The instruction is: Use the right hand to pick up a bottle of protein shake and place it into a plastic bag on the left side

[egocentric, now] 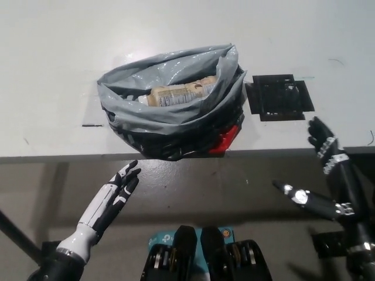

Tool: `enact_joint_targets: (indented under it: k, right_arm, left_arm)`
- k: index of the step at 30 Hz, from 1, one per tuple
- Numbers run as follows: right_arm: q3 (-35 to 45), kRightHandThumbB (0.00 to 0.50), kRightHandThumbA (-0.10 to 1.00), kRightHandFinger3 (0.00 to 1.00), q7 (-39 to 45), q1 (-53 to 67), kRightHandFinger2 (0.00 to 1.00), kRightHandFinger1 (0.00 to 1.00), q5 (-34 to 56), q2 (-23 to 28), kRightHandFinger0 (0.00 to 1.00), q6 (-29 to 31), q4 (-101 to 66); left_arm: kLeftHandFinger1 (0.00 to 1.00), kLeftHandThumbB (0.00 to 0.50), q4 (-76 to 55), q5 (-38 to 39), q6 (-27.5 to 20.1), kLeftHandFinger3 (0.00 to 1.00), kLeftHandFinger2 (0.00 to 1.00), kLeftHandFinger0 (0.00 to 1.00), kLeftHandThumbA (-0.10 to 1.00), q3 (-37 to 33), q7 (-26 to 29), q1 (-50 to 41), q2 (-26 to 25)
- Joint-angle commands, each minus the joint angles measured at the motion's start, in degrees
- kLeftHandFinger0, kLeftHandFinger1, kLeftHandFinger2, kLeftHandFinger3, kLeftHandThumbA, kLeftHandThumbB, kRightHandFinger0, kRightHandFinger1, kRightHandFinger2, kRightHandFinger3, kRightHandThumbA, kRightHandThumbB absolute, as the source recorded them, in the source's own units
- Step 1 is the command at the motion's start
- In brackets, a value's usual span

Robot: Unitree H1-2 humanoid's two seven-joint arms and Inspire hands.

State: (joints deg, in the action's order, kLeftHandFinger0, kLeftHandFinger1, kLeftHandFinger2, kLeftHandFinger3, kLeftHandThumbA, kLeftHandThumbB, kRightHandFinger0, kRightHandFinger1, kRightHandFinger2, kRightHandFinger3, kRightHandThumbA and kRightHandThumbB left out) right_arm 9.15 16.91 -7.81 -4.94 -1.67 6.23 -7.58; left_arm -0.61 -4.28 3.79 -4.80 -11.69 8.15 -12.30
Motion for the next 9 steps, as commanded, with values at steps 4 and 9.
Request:
enact_joint_targets:
  k: [4, 9]
  right_arm:
    - [-3.1, 0.319, 0.86, 1.00, -6.7, -4.3, 1.00, 1.00, -4.3, 1.3, 1.00, 8.9, 8.3]
    - [-4.6, 0.318, 0.80, 1.00, -7.0, -3.6, 1.00, 1.00, -4.6, 1.5, 1.00, 9.0, 10.7]
  left_arm:
    - [1.00, 0.056, -2.1, -0.1, -2.0, 1.00, 1.00, 1.00, 0.92, 0.8, 0.5, 1.9, -1.0]
    - [1.00, 0.047, -2.6, 0.0, -1.7, 1.00, 1.00, 1.00, 0.92, 0.7, 0.4, 0.9, -1.0]
